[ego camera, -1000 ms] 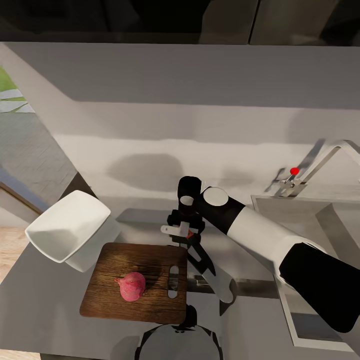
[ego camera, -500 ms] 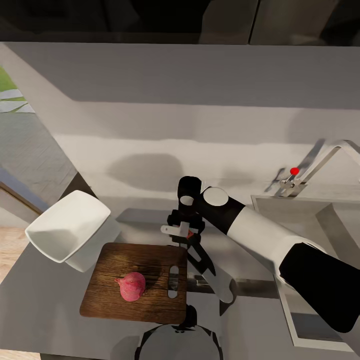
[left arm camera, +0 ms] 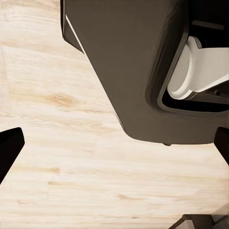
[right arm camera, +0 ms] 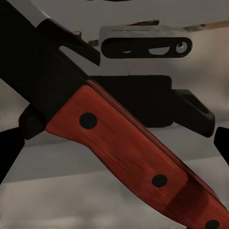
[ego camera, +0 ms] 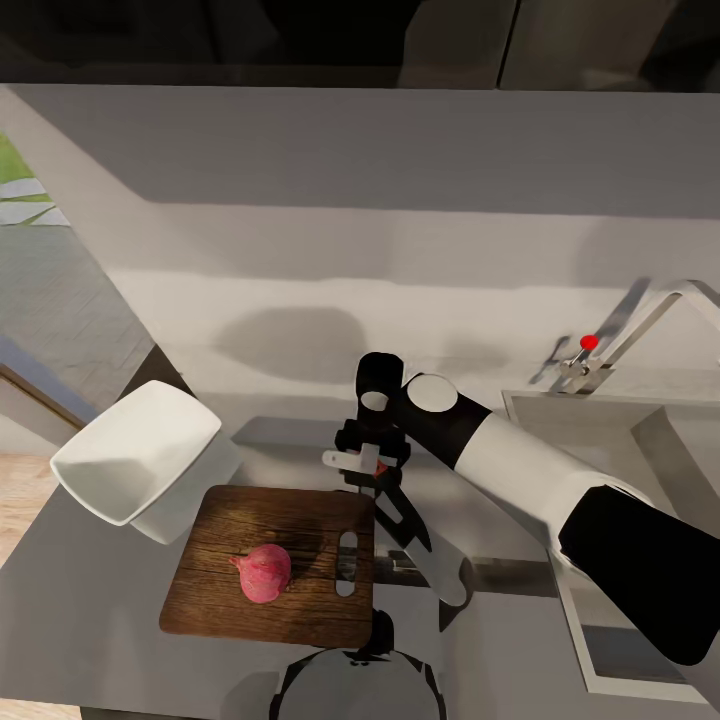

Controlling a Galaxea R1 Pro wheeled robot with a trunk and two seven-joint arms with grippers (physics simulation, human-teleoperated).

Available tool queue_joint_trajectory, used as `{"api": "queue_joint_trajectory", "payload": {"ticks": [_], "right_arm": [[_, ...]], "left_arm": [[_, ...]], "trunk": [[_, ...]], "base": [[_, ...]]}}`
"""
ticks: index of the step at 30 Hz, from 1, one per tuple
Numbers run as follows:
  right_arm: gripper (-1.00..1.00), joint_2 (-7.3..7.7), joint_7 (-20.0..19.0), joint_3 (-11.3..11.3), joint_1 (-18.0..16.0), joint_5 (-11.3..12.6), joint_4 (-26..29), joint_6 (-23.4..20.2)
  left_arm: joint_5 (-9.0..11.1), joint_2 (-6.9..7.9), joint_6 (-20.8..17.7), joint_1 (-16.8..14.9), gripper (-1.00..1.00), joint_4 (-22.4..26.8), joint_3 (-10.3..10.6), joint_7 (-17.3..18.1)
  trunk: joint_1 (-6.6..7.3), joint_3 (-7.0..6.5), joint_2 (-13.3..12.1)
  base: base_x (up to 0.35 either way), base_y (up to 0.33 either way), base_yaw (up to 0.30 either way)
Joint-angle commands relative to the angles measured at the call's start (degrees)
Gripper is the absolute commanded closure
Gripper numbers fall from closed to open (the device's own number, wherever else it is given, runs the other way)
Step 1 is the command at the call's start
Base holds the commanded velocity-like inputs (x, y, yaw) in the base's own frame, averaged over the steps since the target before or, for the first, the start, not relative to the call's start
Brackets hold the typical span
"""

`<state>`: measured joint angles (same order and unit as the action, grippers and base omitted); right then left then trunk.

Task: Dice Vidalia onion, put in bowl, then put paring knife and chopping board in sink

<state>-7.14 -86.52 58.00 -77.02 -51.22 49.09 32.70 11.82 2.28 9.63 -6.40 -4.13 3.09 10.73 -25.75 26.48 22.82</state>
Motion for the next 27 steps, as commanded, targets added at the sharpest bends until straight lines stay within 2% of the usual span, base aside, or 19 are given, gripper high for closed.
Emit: {"api": "queue_joint_trajectory", "payload": {"ticks": [1,27], "right_arm": [[-1.00,-0.03,0.00,0.09,-0.06,-0.11,0.01,0.35],[-1.00,-0.16,0.13,0.09,-0.06,-0.11,-0.04,0.35]], "left_arm": [[0.58,0.00,0.39,-0.10,-1.00,-0.27,0.34,0.35],[0.58,-0.52,0.39,-0.07,-1.00,-0.27,0.34,0.35]], "trunk": [[-0.03,0.08,0.09],[-0.03,0.08,0.09]], "base": [[0.000,0.000,0.000],[0.000,0.000,0.000]]}}
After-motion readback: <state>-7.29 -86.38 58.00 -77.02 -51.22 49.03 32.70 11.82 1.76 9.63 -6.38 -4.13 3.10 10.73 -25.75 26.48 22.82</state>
